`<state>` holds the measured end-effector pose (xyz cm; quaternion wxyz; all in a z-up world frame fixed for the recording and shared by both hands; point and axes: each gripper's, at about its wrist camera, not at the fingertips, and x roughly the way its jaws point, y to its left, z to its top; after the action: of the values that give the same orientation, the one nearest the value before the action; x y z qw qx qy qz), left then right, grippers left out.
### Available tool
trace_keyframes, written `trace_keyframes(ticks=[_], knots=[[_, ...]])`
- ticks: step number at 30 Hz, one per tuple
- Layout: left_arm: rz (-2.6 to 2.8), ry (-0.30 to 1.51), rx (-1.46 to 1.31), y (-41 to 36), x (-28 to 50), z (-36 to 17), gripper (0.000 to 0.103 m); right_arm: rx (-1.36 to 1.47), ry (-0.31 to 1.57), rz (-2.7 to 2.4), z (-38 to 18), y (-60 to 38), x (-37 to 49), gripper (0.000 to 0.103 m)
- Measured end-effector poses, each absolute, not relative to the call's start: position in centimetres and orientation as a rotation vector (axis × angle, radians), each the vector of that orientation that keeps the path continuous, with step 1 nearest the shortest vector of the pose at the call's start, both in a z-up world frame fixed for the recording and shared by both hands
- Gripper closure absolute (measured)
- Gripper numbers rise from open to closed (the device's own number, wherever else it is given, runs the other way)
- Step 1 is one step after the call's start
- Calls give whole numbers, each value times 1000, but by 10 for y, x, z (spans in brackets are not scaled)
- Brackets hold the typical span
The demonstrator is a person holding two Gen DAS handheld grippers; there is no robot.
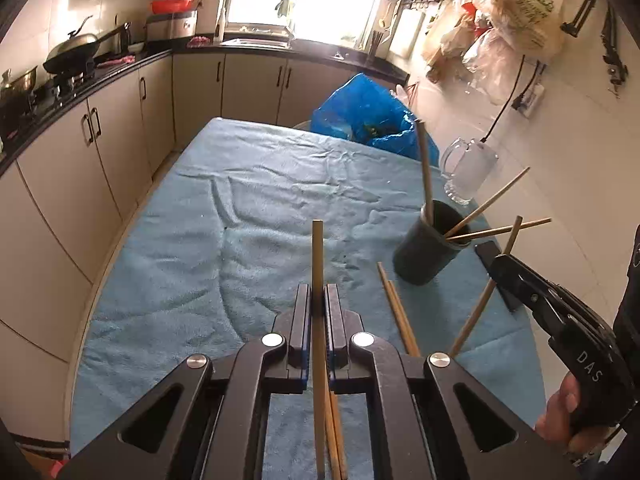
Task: Organize utensils
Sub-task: 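Lift both chopsticks upright and carry them over the black holder cup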
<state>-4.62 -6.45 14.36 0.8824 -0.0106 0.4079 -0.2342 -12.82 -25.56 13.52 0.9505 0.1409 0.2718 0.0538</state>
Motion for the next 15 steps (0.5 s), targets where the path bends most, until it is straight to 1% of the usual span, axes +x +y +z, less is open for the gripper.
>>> trace_keyframes(ticks=[7,15], knots=[[-496,818,-21,-62,-57,157,97,305,525,94,142,-262,-137,96],[-496,808,-25,-61,-58,160,97,314,491,79,149,-268,-145,96]])
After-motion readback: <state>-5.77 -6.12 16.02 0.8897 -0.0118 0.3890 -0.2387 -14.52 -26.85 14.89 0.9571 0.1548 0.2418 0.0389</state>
